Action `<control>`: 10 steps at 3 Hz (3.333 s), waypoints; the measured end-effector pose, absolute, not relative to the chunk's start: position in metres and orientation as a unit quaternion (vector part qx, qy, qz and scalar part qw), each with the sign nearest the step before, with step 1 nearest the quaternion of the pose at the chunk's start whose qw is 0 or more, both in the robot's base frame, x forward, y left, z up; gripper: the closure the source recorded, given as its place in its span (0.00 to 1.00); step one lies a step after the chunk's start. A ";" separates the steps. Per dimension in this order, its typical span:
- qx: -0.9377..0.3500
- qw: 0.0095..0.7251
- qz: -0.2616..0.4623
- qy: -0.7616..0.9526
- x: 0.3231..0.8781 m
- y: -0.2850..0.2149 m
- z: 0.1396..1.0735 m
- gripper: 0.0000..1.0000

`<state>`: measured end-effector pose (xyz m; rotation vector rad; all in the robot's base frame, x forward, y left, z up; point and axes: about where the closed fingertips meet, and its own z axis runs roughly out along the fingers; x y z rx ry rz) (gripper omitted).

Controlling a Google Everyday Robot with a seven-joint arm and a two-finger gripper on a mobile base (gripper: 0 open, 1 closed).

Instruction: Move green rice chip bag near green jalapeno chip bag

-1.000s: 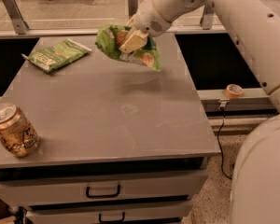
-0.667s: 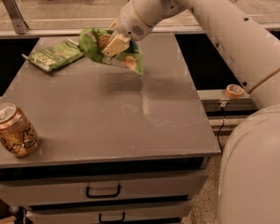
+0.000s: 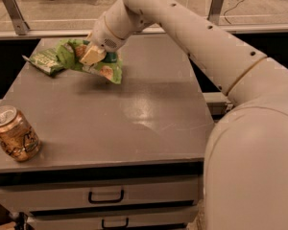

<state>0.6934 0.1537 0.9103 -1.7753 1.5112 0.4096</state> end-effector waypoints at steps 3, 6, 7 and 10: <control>-0.680 0.392 0.116 0.608 0.712 0.182 0.895 0.13; -0.660 0.422 0.111 0.611 0.727 0.140 0.936 0.00; -0.604 0.476 0.110 0.630 0.750 0.050 0.989 0.00; -0.460 0.581 0.096 0.665 0.772 -0.137 1.068 0.00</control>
Offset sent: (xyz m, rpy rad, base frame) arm 0.0241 0.0297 -0.0175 -0.0346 -0.0739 -0.1033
